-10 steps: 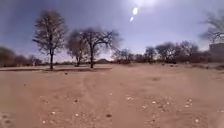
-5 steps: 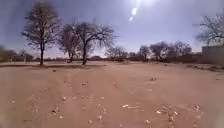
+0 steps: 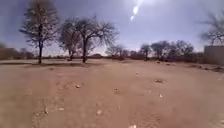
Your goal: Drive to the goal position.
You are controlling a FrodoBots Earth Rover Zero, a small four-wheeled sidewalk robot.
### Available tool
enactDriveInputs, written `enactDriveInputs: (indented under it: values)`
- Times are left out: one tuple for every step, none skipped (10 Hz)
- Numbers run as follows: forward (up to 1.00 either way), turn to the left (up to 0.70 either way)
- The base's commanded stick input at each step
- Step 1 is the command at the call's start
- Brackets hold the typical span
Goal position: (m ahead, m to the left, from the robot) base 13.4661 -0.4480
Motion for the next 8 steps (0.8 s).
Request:
enactDriveInputs:
  values:
    - [1.0,0.0]
    - [1.0,0.0]
    - [1.0,0.0]
    - [1.0,0.0]
    - [1.0,0.0]
    - [1.0,0.0]
    - [1.0,0.0]
    - [1.0,0.0]
